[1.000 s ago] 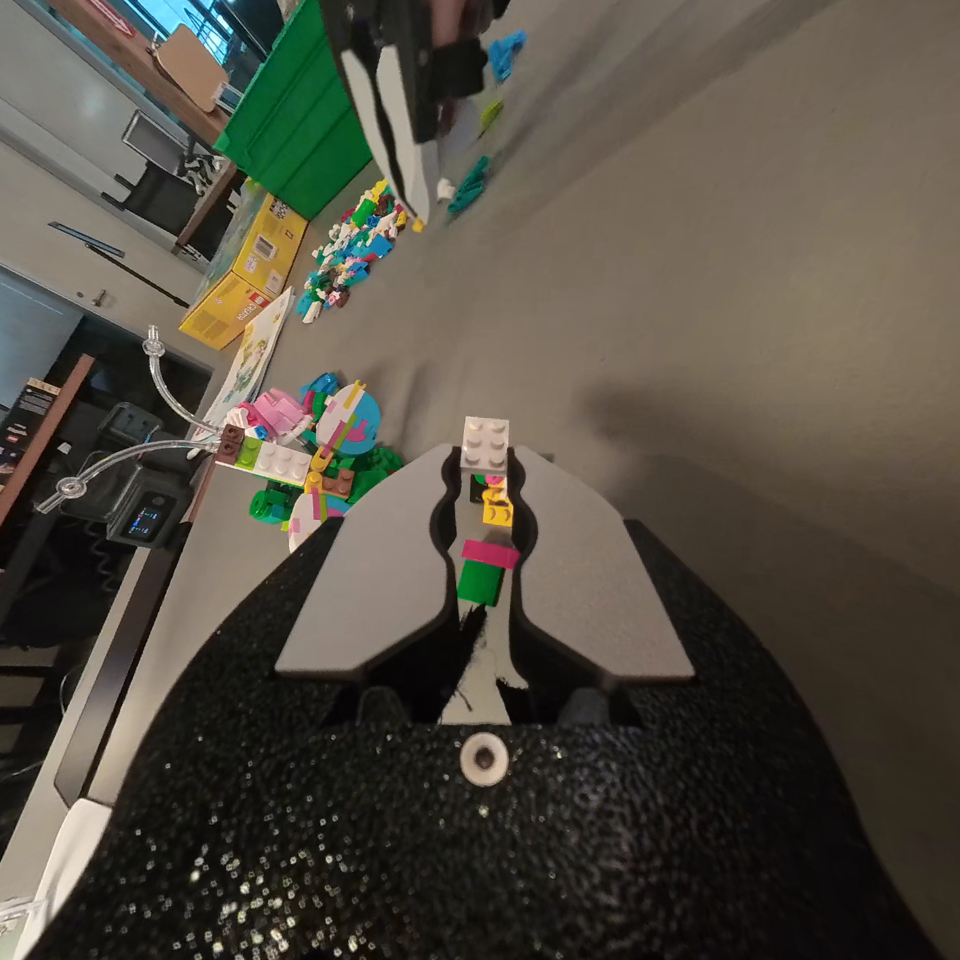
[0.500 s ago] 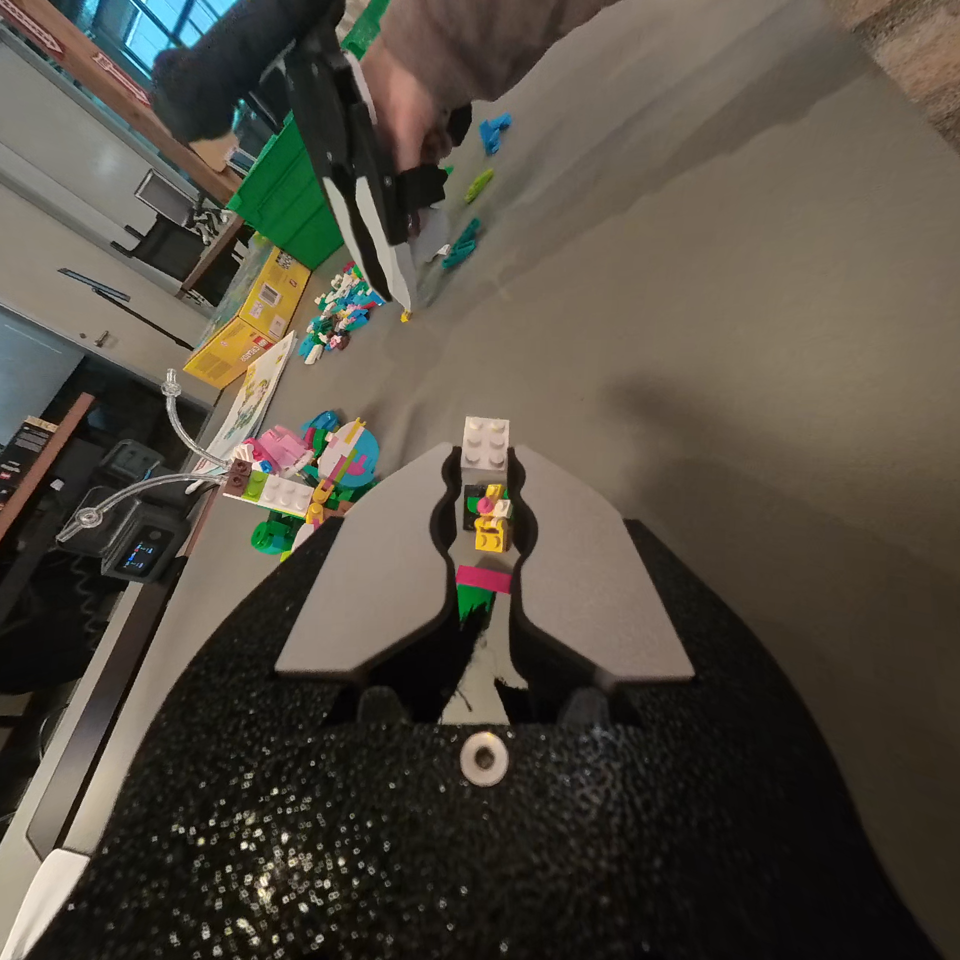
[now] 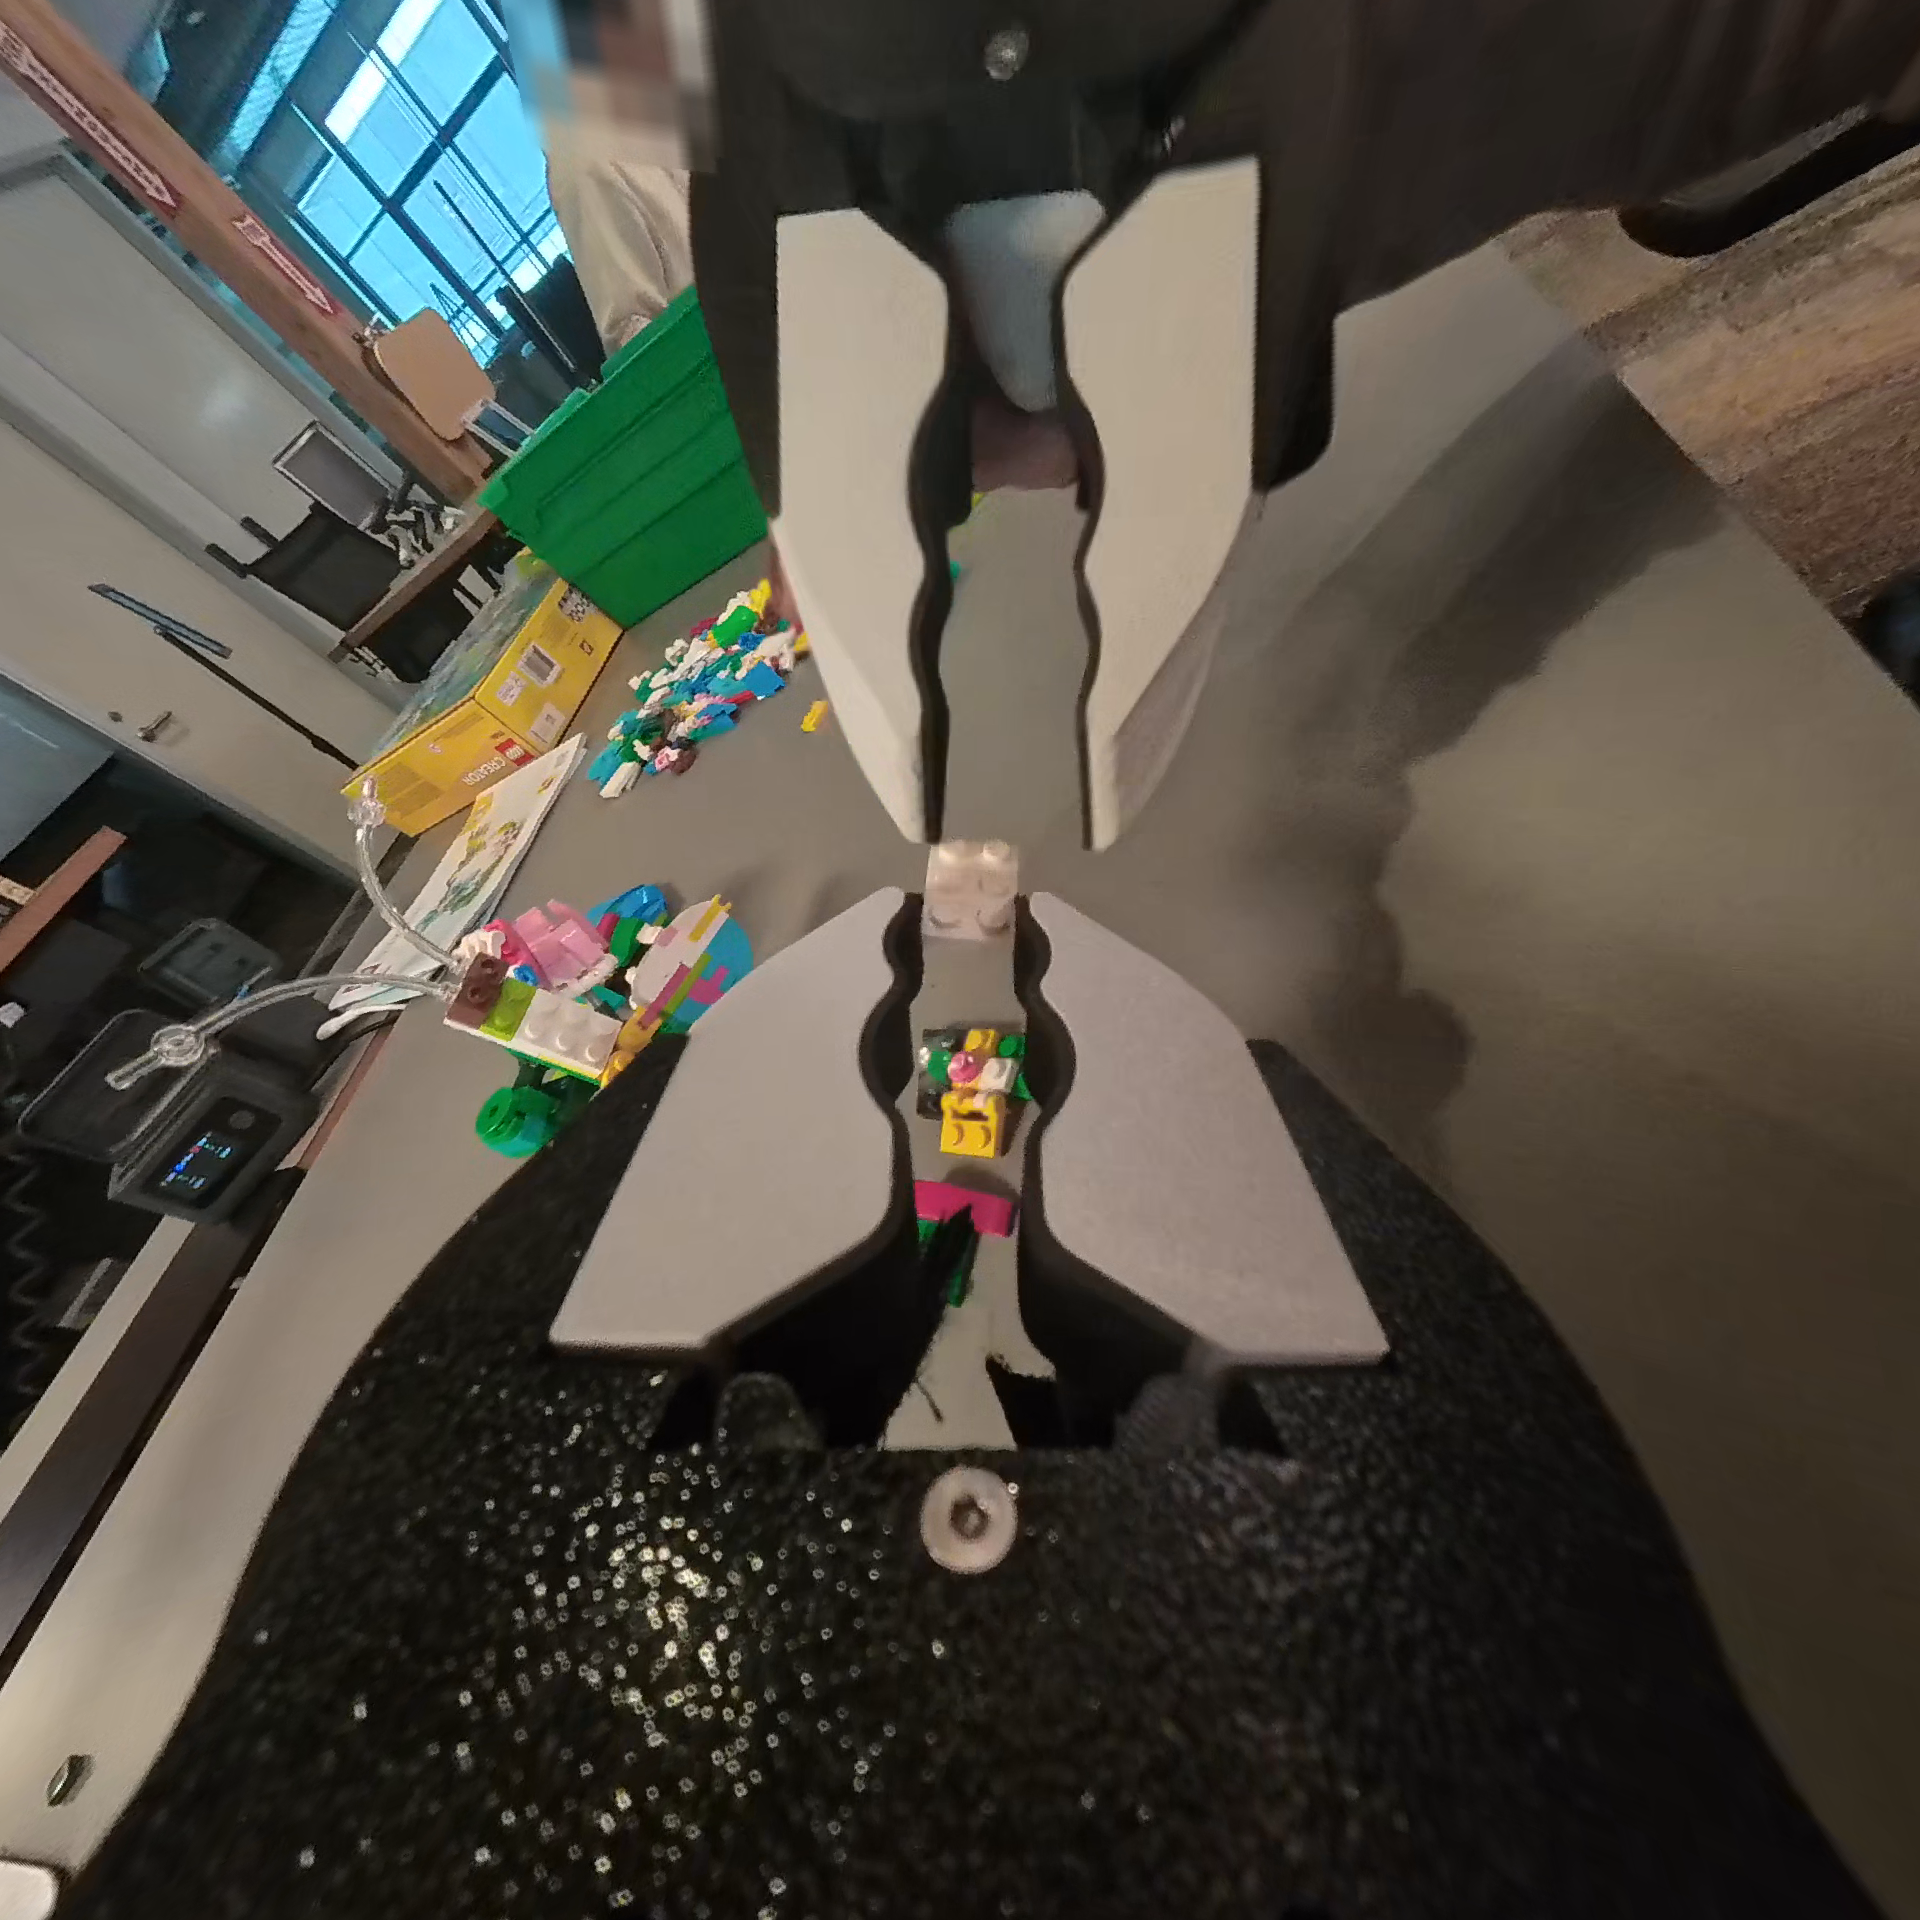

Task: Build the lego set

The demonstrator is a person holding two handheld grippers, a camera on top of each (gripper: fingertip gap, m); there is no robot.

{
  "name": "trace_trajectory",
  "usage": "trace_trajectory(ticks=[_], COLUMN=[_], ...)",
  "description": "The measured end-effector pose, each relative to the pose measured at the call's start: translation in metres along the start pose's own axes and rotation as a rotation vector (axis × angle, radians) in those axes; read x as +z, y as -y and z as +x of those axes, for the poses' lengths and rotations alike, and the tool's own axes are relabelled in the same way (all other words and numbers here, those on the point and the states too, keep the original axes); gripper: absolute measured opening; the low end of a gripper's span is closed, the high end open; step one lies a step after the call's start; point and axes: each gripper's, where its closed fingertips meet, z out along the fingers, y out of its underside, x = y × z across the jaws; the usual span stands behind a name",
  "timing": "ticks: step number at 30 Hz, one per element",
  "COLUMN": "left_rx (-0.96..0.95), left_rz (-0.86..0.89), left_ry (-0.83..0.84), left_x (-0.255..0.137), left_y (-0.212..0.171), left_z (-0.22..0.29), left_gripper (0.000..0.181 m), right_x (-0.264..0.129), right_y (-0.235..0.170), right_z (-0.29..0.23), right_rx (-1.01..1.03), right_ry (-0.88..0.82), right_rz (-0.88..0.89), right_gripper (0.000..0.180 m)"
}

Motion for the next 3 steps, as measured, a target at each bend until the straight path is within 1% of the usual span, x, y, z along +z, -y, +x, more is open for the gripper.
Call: trace_trajectory(ticks=[1, 3], left_rx=[0.005, 0.028], left_rz=[-0.002, -0.018], left_ry=[-0.002, 0.002], left_x=[0.0, 0.0003], left_y=[0.0001, -0.002], left_z=[0.0005, 0.0009], left_gripper=[0.016, 0.016], right_x=[0.0019, 0.0045], right_y=[-0.0014, -0.0036], right_z=[0.0013, 0.0029], right_rx=[-0.05, -0.103], right_ry=[-0.03, -0.064], right_rz=[-0.018, -0.045], right_gripper=[0.022, 0.019])
